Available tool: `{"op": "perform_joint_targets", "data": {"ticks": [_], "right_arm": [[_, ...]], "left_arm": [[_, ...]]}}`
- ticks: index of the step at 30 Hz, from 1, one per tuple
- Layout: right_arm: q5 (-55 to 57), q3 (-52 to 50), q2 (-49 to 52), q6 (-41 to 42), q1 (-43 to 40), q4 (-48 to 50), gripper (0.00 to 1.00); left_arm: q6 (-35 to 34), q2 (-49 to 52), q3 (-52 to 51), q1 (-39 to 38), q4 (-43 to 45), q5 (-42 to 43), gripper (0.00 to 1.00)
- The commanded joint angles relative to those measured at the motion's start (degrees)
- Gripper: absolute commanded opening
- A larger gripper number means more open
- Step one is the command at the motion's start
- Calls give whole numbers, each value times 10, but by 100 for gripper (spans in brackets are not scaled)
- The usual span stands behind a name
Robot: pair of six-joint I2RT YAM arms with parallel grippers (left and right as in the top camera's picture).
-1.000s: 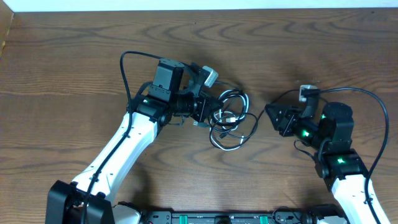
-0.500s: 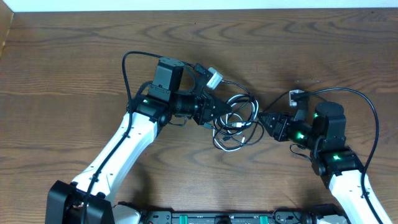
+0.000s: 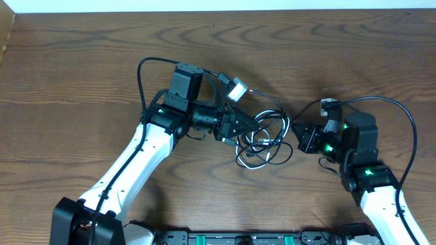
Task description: Untangle cables
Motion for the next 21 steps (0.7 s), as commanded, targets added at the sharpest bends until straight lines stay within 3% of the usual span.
{"op": "perform_joint_targets", "data": {"ticks": [1,4,7,10,14,17,19,21], "right_arm": [[128,-1,4,-12,2,-31,1],[25,-1,4,-36,2,0,2],[-104,-1,3,-72,2,54,19],[-152,-1,3,-72,2,76,34],[-160,-1,4,-71,4,80,42],[-155,-1,4,-72,16,80,43],[-125,-1,4,-72,31,79,38],[-59,-1,4,-64,49,75,10]], "left_arm": [[12,-9,1,10,4,7,8],[12,-9,1,9,3,-12,8],[12,-8,1,8,-3,-49,8],[12,-8,1,8,-3,-49,8],[-7,-8,1,8,-1,-49,8],[-32,-8,1,3,8,-32,8],[-32,-8,1,-8,31,35,8],[-32,-8,1,-22,60,95,8]]}}
